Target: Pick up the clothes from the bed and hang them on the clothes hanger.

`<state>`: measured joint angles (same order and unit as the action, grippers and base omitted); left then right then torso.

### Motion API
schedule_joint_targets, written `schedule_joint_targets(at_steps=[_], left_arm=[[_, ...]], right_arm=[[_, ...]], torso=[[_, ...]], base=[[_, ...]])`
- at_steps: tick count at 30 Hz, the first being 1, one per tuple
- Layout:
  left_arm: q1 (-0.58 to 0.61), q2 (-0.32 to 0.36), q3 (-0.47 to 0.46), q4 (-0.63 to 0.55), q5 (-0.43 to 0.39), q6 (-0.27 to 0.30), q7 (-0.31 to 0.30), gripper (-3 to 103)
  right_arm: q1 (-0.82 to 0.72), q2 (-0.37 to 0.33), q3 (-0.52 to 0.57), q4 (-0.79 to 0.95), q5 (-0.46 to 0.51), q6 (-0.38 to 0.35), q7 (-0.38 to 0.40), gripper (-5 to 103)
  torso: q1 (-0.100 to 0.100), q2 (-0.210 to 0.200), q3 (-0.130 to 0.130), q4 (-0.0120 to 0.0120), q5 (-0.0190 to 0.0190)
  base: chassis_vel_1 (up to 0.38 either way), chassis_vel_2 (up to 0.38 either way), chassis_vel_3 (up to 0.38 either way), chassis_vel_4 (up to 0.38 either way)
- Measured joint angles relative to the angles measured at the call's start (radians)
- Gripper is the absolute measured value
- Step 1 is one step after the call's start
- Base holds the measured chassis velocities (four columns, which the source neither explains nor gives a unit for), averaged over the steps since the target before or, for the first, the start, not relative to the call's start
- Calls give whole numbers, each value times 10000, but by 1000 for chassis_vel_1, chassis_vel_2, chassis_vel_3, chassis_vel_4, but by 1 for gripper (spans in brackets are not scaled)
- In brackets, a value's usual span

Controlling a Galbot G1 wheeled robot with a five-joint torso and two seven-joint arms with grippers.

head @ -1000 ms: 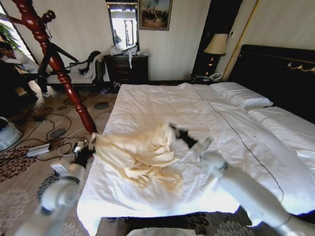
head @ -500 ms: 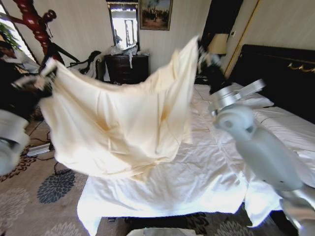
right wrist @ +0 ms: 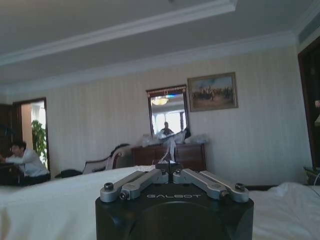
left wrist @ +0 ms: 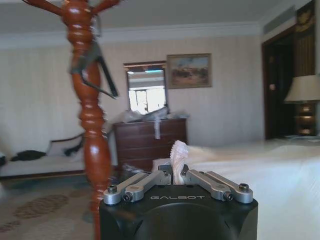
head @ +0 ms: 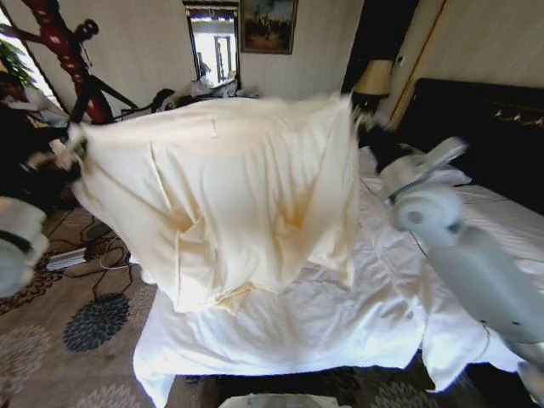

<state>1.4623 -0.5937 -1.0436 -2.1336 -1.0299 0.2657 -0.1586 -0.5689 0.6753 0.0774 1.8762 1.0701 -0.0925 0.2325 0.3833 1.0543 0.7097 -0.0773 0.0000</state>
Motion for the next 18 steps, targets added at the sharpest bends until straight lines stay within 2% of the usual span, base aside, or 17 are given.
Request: schedule_joint_targets(at_steps=[2,5,7,10,11,13,15,17,18], left_arm=[[15,-185,115,-536,-389,53,2,2],[26,-161,49,-776,-604,55,-37,2],[10,41,-174,-1033,-920,51,-178,2],[-112,256,-357,-1198,-1138,40,-450,2],[-240,488,-478,-1302,-1295,38,-770,2],[-618,1065,-777,-1409,-1629,35,-1509,2],[-747,1257,-878,-1420,-1752,33,-1671,2],[-1186,1988,-1432,-1430,-2314,17,-2059,2],[-1248,2117,-1576,-1428,-2414,8,-2091,2]], right_arm=[[-639,-54,78,216,-212,236,-248,0],[-838,-121,188,407,-223,589,-466,0],[-874,-193,313,725,-119,1098,-762,0],[-749,-237,392,1049,104,1286,-816,0],[-583,-267,456,1297,286,1361,-817,0],[-143,-313,603,1707,636,1426,-721,0],[25,-331,663,1816,730,1435,-659,0],[642,-396,882,2141,1042,1475,-368,0],[771,-413,925,2197,1103,1477,-293,0]], torso=[[-23,8,-13,-15,7],[-25,12,-16,-17,0],[-16,9,-10,1,1],[-11,7,-8,-2,1],[-14,8,-9,-8,0],[-18,10,-11,-6,-4],[-18,9,-10,-3,-6],[-13,8,-8,-6,-3],[-12,7,-8,-7,-2]], base=[[0,0,0,0],[0,0,0,0],[0,0,0,0],[0,0,0,0],[0,0,0,0],[0,0,0,0],[0,0,0,0],[0,0,0,0],[0,0,0,0]])
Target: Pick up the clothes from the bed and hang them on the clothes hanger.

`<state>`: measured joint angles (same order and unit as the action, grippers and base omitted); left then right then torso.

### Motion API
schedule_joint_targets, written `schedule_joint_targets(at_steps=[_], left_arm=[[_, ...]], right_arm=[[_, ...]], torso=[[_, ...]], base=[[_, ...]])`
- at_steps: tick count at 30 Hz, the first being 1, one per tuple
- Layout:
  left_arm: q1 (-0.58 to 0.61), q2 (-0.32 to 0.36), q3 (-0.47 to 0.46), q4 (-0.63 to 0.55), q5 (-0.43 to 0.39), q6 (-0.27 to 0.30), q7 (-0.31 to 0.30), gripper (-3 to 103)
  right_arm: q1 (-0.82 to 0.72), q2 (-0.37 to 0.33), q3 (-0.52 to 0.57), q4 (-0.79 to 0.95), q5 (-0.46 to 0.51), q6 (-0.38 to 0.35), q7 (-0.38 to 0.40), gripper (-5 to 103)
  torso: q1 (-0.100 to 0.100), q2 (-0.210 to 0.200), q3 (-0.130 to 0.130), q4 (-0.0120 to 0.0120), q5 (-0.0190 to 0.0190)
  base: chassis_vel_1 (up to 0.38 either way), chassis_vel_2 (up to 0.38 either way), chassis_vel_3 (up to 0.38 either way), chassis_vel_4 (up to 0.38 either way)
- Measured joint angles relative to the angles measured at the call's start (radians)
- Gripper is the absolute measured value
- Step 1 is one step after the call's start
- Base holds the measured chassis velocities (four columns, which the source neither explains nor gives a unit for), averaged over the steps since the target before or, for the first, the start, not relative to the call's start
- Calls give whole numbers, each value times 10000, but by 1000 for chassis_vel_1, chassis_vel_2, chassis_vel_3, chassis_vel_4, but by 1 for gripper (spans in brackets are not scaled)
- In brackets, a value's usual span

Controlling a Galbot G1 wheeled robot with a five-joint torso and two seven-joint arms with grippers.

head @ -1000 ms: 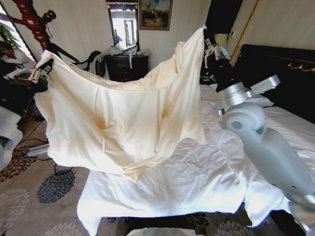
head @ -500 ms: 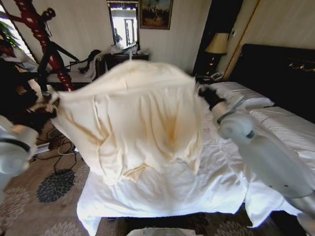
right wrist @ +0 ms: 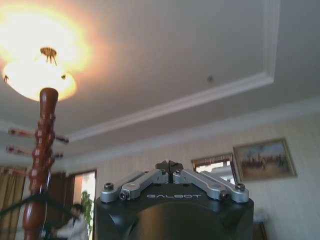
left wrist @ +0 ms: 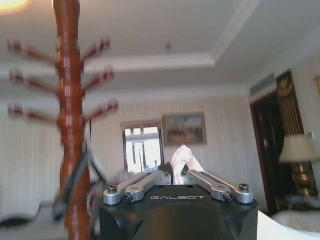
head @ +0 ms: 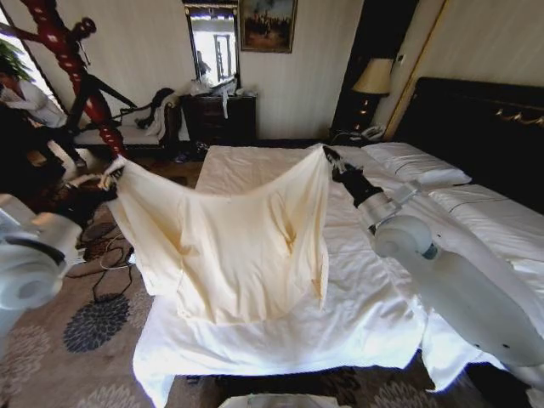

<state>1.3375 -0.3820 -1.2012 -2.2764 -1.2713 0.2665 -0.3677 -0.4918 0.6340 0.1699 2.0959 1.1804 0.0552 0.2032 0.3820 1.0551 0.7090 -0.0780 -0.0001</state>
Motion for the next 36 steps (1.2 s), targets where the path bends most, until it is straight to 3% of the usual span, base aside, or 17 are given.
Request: schedule_joint_targets(at_steps=[1,2,7,10,13,18,21,24,28,30,31,33,34,35,36], left_arm=[[-152,559,-651,31,-377,-70,-79,2],[-152,559,-651,31,-377,-70,-79,2],[-152,1766,-2682,63,-1142,-212,-220,2],[-103,1910,-3200,-40,-1302,-165,-305,2],[85,1802,-3855,-472,-1333,56,-335,2],[145,1697,-4006,-653,-1388,143,-351,2],[139,1608,-4413,-942,-1644,323,-501,2],[-7,1824,-4470,-808,-1842,322,-587,2],[-37,1909,-3944,-794,-1654,449,-633,2],[316,1688,-3069,-917,-938,648,-577,2],[316,1688,-3069,-917,-938,648,-577,2],[518,1420,-2101,-924,-397,935,-443,2],[453,1098,-780,-758,318,1073,-328,2],[453,1098,-780,-758,318,1073,-328,2],[261,810,438,-530,853,1154,-290,2]], right_arm=[[520,-77,230,205,223,0,318,0],[520,-77,230,205,223,0,318,0],[1799,-674,1313,758,815,-32,1016,0],[1780,-1020,1864,942,945,-38,1065,0],[643,-1965,3459,1611,1221,-32,1122,0],[19,-2343,4168,1939,1400,-36,1160,0],[-1243,-3236,6075,2695,1629,-227,1462,0],[-863,-3240,5892,2701,1606,-489,1701,0],[-589,-2833,4877,2481,1035,-867,1991,0],[-1056,-2358,3958,2194,-11,-1139,2021,0],[-1056,-2358,3958,2194,-11,-1139,2021,0],[-1661,-2034,3457,1888,-901,-1206,1837,0],[-2294,-1696,2821,1366,-1860,-1146,1452,0],[-2294,-1696,2821,1366,-1860,-1146,1452,0],[-2608,-1378,2147,860,-2524,-990,1175,0]], torso=[[0,1,0,-2,7],[0,1,0,-2,7],[-2,1,-2,6,1],[-2,1,-1,5,3],[-3,1,-3,-4,4],[-3,2,-2,-1,4],[-5,2,-4,2,-3],[-4,2,-3,1,2],[-4,2,-3,4,2],[-3,2,-1,2,-3],[-3,2,-1,2,-3],[-2,1,0,4,2],[-3,2,-1,1,0],[-3,2,-1,1,0],[-3,1,-1,-3,3]], base=[[0,0,0,0],[0,0,0,0],[0,0,0,0],[0,0,0,0],[0,0,0,0],[0,0,0,0],[0,0,0,0],[0,0,0,0],[0,0,0,0],[0,0,0,0],[0,0,0,0],[0,0,0,0],[0,0,0,0],[0,0,0,0],[0,0,0,0]])
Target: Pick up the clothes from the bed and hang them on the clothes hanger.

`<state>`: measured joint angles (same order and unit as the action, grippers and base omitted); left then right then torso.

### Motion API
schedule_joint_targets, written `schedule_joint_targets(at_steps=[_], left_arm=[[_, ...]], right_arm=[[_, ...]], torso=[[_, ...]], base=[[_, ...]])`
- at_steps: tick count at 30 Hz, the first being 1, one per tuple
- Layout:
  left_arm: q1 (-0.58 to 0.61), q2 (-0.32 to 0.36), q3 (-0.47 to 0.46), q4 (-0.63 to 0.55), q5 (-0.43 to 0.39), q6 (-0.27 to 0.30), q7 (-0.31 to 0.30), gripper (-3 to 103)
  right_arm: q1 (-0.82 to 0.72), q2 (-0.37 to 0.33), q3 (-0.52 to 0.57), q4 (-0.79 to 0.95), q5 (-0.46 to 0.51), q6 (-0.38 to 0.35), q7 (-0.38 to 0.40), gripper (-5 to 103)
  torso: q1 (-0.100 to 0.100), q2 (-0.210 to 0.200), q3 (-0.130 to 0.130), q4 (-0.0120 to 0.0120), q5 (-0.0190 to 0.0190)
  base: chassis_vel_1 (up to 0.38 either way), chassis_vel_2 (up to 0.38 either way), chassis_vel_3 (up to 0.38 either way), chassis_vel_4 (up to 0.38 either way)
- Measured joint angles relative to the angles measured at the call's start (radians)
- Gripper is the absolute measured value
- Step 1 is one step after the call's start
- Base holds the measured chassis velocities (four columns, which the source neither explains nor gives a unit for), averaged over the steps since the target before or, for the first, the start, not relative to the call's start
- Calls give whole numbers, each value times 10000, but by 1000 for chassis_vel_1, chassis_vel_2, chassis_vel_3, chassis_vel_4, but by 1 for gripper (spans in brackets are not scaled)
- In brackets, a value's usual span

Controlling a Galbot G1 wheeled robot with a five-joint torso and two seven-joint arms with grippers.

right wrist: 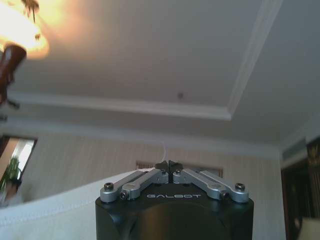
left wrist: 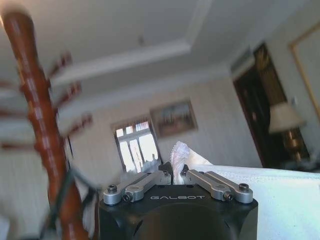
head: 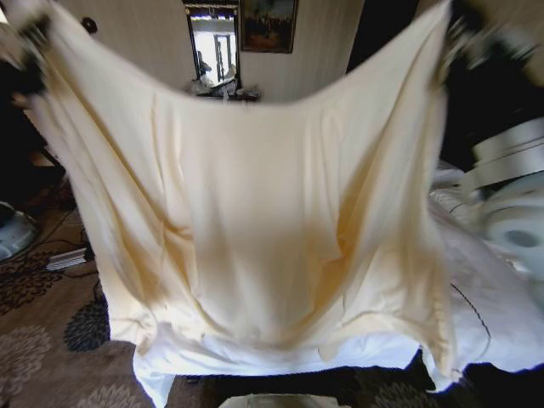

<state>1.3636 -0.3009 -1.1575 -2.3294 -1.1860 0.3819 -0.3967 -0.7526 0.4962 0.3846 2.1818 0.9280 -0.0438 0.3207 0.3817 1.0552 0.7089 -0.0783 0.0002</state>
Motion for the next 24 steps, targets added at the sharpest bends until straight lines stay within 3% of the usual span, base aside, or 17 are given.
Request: schedule_joint_targets(at_steps=[2,4,7,8,9,10,11,13,14,18,19,23,24], left_arm=[[-274,-732,2097,563,861,247,-30,2],[-347,-992,2592,776,1048,344,-94,2],[-1365,-2320,4982,1949,1801,656,-420,2],[-1731,-2603,5576,2204,1884,714,-523,2],[-1731,-2603,5576,2204,1884,714,-523,2],[-2275,-2973,6330,2522,1936,803,-662,2],[-3111,-3519,7282,2970,1947,947,-935,2],[-4024,-4131,8185,3471,1928,1070,-1204,2],[-4024,-4131,8185,3471,1928,1070,-1204,2],[-6065,-5692,9912,4531,1673,1298,-1966,2],[-6065,-5692,9912,4531,1673,1298,-1966,2],[-7405,-6995,11156,5741,1608,1295,-2254,2],[-7405,-6995,11156,5741,1608,1295,-2254,2]], right_arm=[[48,968,-1876,-1505,-1154,448,-337,0],[198,1274,-2378,-1942,-1364,581,-362,0],[908,2660,-4356,-3799,-2047,1026,-470,0],[972,2843,-4559,-4053,-2095,1080,-490,0],[972,2843,-4559,-4053,-2095,1080,-490,0],[1069,3118,-4841,-4446,-2154,1174,-543,0],[1225,3494,-5181,-5041,-2233,1303,-619,0],[1448,3898,-5477,-5713,-2375,1512,-811,0],[1448,3898,-5477,-5713,-2375,1512,-811,0],[1916,4607,-5789,-6883,-2627,1780,-1142,0],[1916,4607,-5789,-6883,-2627,1780,-1142,0],[2021,4908,-5912,-7463,-2771,1921,-1473,0],[2021,4908,-5912,-7463,-2771,1921,-1473,0]], torso=[[1,-1,3,-4,-5],[3,-3,4,-4,-2],[5,-4,4,24,-6],[5,-3,3,23,-14],[5,-3,3,23,-14],[4,-3,3,18,-23],[3,-3,1,-5,-2],[3,-3,2,-5,3],[3,-3,2,-5,3],[3,-3,1,11,-3],[3,-3,1,11,-3],[3,-2,1,-6,1],[3,-2,1,-6,1]], base=[[0,0,0,0],[0,0,0,0],[0,0,0,0],[0,0,0,0],[0,0,0,0],[0,0,0,0],[0,0,0,0],[0,0,0,0],[0,0,0,0],[0,0,0,0],[0,0,0,0],[0,0,0,0],[0,0,0,0]])
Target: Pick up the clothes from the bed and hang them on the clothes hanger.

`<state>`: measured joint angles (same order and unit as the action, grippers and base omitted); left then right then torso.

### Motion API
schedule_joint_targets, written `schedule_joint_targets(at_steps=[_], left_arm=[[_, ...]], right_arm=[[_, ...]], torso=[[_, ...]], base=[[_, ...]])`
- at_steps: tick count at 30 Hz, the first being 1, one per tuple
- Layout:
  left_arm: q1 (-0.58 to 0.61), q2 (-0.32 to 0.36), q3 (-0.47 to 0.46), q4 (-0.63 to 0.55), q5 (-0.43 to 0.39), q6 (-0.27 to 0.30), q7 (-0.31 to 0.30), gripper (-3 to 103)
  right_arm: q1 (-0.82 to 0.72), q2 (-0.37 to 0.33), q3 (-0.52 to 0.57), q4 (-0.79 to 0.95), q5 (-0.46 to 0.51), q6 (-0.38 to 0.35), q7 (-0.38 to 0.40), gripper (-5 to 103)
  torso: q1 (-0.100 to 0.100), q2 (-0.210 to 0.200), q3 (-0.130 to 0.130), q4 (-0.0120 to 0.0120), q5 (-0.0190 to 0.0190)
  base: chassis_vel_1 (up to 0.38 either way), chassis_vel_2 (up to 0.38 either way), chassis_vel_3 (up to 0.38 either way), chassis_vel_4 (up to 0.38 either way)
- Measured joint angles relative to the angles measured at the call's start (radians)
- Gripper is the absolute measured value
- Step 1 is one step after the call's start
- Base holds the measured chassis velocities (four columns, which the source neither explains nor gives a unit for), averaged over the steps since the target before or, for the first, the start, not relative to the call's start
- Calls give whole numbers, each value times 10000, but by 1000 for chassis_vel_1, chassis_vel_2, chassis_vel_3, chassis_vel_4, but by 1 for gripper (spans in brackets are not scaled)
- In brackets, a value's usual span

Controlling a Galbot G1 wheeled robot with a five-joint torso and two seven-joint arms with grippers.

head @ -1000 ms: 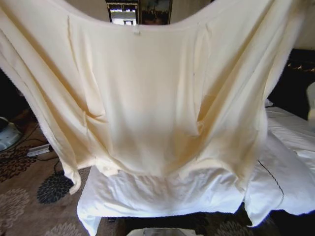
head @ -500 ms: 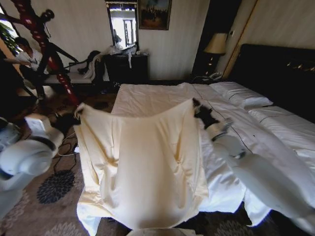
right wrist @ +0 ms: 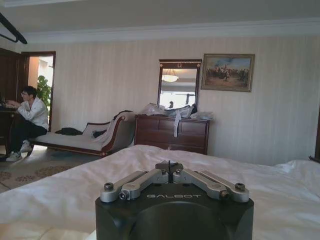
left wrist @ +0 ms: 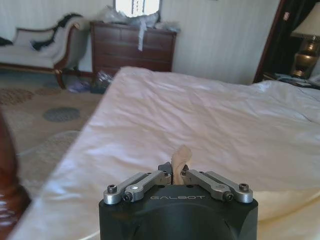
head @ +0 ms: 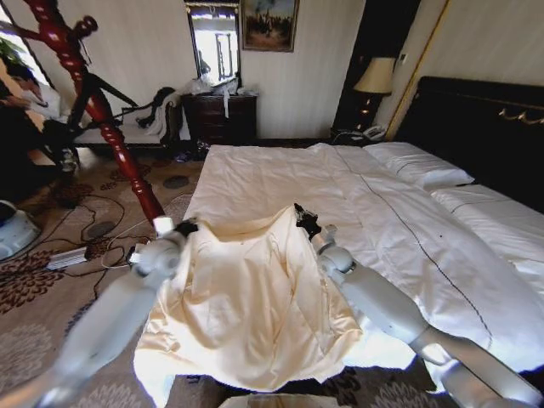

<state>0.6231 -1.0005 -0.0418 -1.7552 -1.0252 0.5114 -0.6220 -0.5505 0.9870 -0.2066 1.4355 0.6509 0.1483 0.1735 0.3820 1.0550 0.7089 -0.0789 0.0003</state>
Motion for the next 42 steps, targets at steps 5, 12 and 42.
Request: schedule_joint_targets(at_steps=[5,12,42], left_arm=[[-1082,-1771,898,2165,459,-422,-144,2],[-1339,-2946,942,3325,1218,-783,66,2],[2282,4210,-5238,-4690,-5908,97,10,75]], right_arm=[[-190,329,-85,-445,986,245,-855,0],[-456,637,142,-638,1285,303,-950,0],[-84,-3222,3908,5510,3926,-434,-113,0]], torso=[[-2,1,0,15,-2],[0,0,1,4,2],[-6,3,-3,10,-4]], base=[[0,0,0,0],[0,0,0,0],[0,0,0,0]])
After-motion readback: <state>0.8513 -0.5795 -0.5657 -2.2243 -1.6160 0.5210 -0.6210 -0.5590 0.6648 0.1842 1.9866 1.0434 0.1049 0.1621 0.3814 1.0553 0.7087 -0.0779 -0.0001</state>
